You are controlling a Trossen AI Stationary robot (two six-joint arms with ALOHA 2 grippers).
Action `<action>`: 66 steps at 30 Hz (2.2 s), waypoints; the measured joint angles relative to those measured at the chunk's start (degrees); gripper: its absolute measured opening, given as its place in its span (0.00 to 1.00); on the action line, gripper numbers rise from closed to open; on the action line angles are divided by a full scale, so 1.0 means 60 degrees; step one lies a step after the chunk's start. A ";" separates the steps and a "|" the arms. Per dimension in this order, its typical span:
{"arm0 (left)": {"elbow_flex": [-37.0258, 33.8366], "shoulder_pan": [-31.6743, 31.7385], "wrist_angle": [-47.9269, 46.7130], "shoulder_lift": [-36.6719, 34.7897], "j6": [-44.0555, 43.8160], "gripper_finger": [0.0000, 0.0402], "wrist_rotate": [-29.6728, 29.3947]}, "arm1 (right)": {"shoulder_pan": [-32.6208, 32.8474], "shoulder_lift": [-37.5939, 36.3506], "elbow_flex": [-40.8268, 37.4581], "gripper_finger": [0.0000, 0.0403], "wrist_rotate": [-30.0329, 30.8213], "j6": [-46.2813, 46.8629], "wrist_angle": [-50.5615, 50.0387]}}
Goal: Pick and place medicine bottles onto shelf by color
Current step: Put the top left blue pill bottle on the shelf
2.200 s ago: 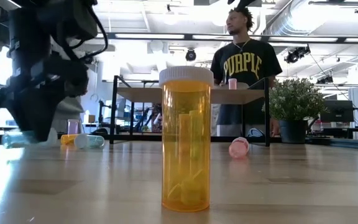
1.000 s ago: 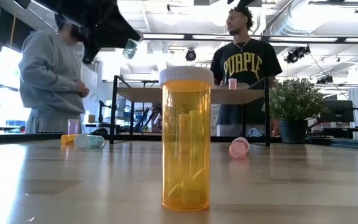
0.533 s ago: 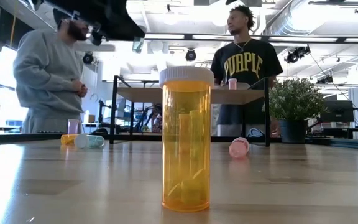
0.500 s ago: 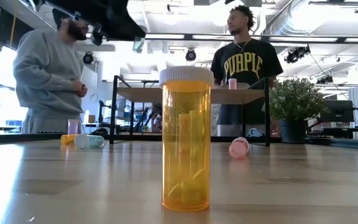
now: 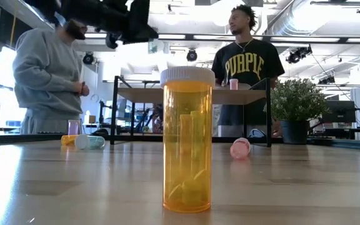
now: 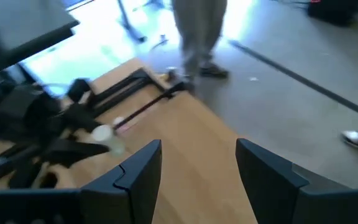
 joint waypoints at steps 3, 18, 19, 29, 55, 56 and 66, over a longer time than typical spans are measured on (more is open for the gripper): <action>0.0000 0.0089 0.0684 0.0222 0.0409 0.26 0.0270 | -0.0078 0.0142 0.0000 0.49 -0.1022 -0.0301 0.0277; 0.0000 0.0107 0.0832 0.0355 -0.0451 0.26 0.1729 | 0.0225 0.1124 0.0000 0.49 -0.2828 -0.2411 0.0647; 0.0000 0.0107 0.0839 0.0355 -0.0506 0.26 0.1748 | 0.0265 0.1153 0.0000 0.49 -0.2826 -0.2408 0.0629; 0.0000 0.0110 0.0597 0.0355 -0.0566 0.26 0.1744 | 0.0848 0.1529 0.0000 0.49 -0.2915 -0.1955 0.1026; 0.0000 0.0034 0.0411 0.0352 0.0307 0.26 0.1886 | 0.1402 0.2908 -0.0004 0.49 -0.1993 -0.2129 0.1408; 0.0000 0.0034 0.0409 0.0352 0.0356 0.26 0.1886 | 0.1402 0.2955 -0.0004 0.49 -0.1994 -0.2088 0.1442; 0.0000 0.0038 0.0413 0.0352 0.0517 0.26 0.1886 | 0.1402 0.3140 -0.0004 0.49 -0.1991 -0.1417 0.1468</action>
